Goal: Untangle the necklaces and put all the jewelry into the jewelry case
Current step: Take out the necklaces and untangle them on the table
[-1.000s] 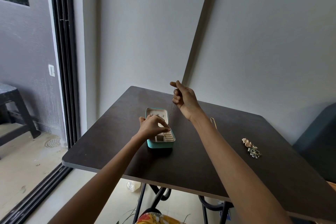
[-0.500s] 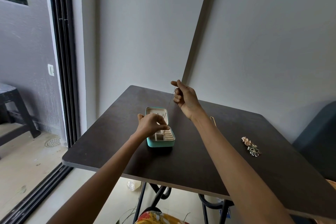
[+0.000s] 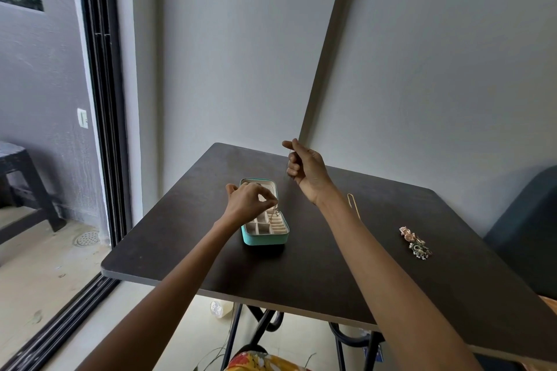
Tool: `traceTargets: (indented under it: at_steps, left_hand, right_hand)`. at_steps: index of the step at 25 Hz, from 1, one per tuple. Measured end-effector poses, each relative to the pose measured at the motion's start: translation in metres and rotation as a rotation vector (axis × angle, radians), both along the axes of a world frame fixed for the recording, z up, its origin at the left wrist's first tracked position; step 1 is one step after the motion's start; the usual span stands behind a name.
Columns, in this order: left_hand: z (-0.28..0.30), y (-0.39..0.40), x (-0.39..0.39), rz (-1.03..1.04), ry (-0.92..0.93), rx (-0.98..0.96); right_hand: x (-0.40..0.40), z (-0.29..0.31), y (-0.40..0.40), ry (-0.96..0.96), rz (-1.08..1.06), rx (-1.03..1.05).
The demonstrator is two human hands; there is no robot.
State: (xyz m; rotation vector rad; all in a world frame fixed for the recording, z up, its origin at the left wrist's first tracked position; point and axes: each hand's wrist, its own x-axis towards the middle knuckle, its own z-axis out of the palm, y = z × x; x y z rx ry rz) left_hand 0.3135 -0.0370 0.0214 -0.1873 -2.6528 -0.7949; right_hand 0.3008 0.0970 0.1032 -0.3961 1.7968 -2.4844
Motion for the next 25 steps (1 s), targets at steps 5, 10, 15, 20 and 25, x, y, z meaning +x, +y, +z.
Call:
traceTargets:
  at_steps: [5,10,15,20,25]
  left_hand:
    - [0.007,-0.007,-0.008,-0.028,0.001,0.297]
    - [0.01,-0.013,-0.008,-0.086,-0.016,0.771]
    - [0.021,-0.019,-0.004,-0.097,0.051,1.014]
    - [0.022,-0.02,-0.003,-0.156,0.05,1.075]
    - [0.017,-0.013,-0.003,-0.176,0.0,1.123]
  right_hand:
    - [0.001,-0.015,0.001,-0.026,0.014,0.044]
    - [-0.001,-0.038,0.011,-0.047,0.029,0.272]
    - [-0.004,-0.059,0.017,-0.062,0.014,0.609]
    - [-0.006,-0.073,0.016,0.121,-0.067,1.077]
    - [-0.016,-0.081,0.017,0.224,-0.21,1.223]
